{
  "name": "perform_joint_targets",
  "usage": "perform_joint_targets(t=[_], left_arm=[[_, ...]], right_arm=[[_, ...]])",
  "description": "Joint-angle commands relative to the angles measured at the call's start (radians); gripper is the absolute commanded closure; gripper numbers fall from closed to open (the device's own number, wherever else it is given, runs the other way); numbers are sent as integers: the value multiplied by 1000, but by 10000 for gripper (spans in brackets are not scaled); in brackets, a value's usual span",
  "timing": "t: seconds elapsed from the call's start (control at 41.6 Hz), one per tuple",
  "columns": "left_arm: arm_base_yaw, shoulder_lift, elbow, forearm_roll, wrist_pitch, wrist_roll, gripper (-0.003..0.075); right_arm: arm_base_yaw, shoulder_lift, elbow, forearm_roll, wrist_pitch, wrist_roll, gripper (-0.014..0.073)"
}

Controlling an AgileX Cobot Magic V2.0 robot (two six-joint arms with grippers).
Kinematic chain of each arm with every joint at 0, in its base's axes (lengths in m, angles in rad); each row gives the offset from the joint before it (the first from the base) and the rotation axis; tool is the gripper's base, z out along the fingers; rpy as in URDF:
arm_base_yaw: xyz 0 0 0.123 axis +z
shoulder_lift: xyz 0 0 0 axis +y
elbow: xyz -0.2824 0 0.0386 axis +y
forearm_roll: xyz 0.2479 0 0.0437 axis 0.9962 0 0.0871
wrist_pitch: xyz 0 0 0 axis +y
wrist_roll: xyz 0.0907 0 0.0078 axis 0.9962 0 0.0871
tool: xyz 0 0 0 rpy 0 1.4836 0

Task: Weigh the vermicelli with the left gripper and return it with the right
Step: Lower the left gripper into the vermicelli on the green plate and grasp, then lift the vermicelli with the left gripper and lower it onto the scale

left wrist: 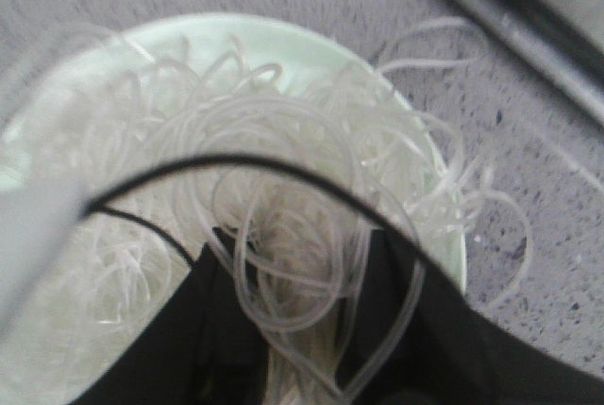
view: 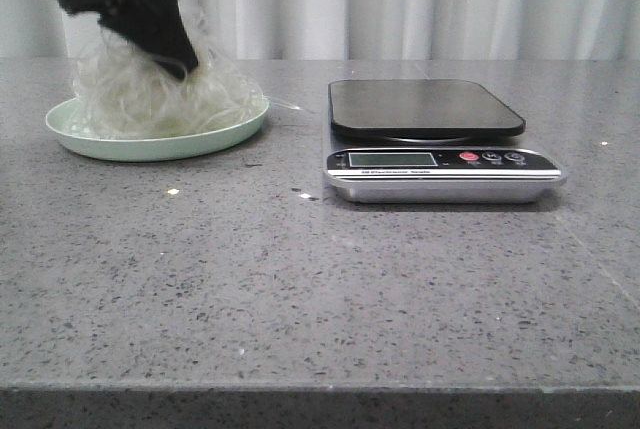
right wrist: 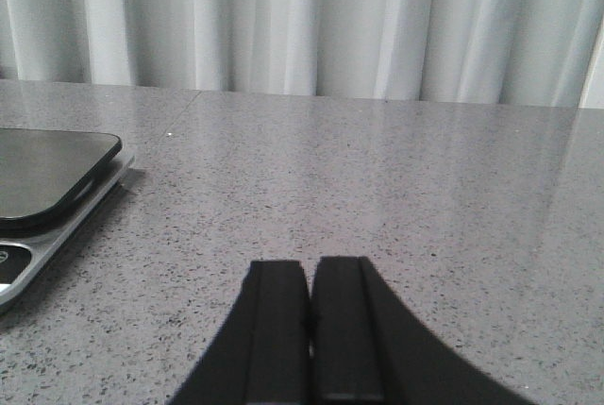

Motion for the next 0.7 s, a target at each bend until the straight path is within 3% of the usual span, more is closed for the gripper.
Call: perform_joint_targets(t=[0.0, 0.312, 0.529, 0.673], left_arm=[[-10, -86, -84, -26, -47, -11, 577], [-132, -101, -270, -27, -56, -11, 577], [-286, -88, -290, -27, -172, -4, 577], [-356, -34, -290, -21, -178, -4, 577]], right_arm=[[-5, -17, -8, -7, -80, 3, 442], [-5, -17, -8, -7, -80, 3, 442], [-5, -17, -8, -7, -80, 3, 442], [-5, -17, -8, -7, -80, 3, 442]])
